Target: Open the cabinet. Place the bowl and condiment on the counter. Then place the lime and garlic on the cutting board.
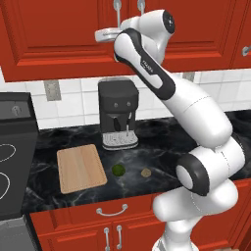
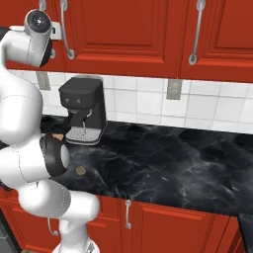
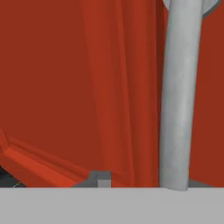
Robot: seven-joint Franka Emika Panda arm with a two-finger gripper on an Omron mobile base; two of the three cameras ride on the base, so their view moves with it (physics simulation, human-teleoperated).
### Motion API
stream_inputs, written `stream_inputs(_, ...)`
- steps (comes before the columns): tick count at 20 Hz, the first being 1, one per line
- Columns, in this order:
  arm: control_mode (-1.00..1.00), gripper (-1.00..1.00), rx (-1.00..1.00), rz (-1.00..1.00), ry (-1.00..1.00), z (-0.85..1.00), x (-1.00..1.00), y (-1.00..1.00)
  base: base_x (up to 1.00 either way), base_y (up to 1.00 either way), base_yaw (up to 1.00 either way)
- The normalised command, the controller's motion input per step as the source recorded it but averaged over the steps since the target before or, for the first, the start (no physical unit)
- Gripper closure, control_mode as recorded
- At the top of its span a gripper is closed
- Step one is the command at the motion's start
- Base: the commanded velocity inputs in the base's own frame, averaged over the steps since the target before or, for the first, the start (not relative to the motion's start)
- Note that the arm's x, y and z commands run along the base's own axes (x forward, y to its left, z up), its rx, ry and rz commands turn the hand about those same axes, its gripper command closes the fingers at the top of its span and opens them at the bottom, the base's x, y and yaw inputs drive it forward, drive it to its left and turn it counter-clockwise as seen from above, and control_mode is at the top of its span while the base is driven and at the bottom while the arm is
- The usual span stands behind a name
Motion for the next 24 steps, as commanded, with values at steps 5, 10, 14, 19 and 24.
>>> stream_inputs(5,-1.0,1.0,-0.03,0.0,0.0,0.0,-0.08,0.91,0.0,0.0,0.0)
stream_inputs(10,-1.0,1.0,-0.06,0.0,0.0,0.0,-0.4,0.89,0.0,0.0,0.0)
stream_inputs(14,-1.0,1.0,-0.06,0.0,0.0,0.0,-0.66,0.84,0.0,0.0,0.0)
stream_inputs(19,-1.0,1.0,-0.05,0.0,0.0,0.0,-0.85,0.78,0.0,0.0,0.0)
stream_inputs(24,-1.0,1.0,-0.06,0.0,0.0,0.0,-0.73,0.76,0.0,0.0,0.0)
